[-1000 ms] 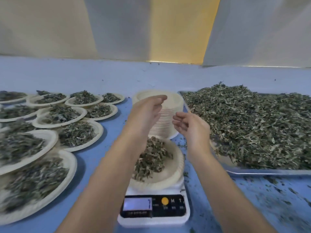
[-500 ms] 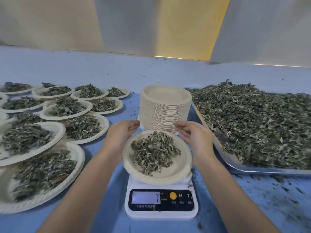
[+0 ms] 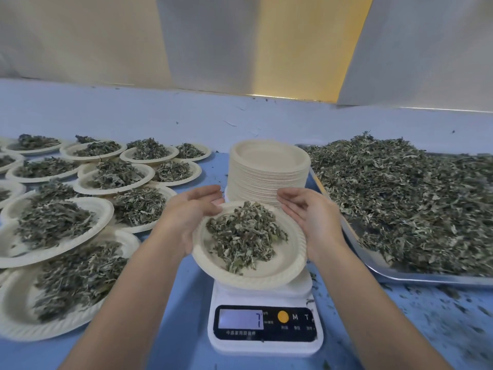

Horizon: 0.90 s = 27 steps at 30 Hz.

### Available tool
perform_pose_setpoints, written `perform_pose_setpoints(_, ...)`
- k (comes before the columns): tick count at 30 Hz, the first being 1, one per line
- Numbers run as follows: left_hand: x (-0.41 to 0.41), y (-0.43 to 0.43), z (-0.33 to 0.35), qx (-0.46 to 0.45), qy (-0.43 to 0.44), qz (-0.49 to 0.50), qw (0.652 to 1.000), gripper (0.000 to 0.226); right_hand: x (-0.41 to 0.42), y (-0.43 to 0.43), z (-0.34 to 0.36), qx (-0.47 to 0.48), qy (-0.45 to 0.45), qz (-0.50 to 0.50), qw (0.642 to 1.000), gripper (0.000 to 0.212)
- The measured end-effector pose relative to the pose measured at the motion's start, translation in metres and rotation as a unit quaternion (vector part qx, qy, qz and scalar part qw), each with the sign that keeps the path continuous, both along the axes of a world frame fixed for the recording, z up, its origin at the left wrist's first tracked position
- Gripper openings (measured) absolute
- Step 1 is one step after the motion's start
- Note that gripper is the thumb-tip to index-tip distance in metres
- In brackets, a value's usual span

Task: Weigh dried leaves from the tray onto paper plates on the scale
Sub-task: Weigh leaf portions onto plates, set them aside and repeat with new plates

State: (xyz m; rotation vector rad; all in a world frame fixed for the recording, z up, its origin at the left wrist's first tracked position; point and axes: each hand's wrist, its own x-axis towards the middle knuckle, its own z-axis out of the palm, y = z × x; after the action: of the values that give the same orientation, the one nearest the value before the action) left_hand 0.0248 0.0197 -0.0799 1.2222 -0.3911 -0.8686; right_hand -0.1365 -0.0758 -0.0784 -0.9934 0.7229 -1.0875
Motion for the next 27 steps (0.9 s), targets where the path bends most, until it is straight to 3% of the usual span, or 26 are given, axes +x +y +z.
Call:
perform_pose_setpoints(8, 0.037, 0.024, 0.037, -0.027, 0.047, 0.000, 0.999, 0.043, 0.044, 0.006, 0.035, -0.046, -0.001, 0.042, 0.998, 0.030)
perform_pose_setpoints(13, 0.076, 0.041, 0.055, -0.040, 0.006, 0.049, 0.998, 0.044, 0.084, 0.014, 0.048, -0.173, 0.127, 0.032, 0.976, 0.032)
perform_pose_setpoints(17, 0.119, 0.047, 0.055, -0.032, -0.019, 0.118, 0.992, 0.041, 0.117, 0.018, 0.048, -0.175, 0.204, 0.071, 0.961, 0.023)
perform_pose_setpoints(20, 0.151, 0.049, 0.052, -0.034, -0.010, 0.182, 0.983, 0.041, 0.141, 0.021, 0.047, -0.130, 0.257, 0.170, 0.942, 0.017)
perform_pose_setpoints(22, 0.171, 0.049, 0.050, -0.036, -0.009, 0.208, 0.977, 0.040, 0.161, 0.022, 0.044, -0.074, 0.241, 0.207, 0.945, 0.012)
perform_pose_setpoints(27, 0.209, 0.051, 0.045, -0.042, 0.024, 0.280, 0.959, 0.027, 0.223, 0.016, 0.036, 0.021, 0.179, 0.192, 0.965, 0.012)
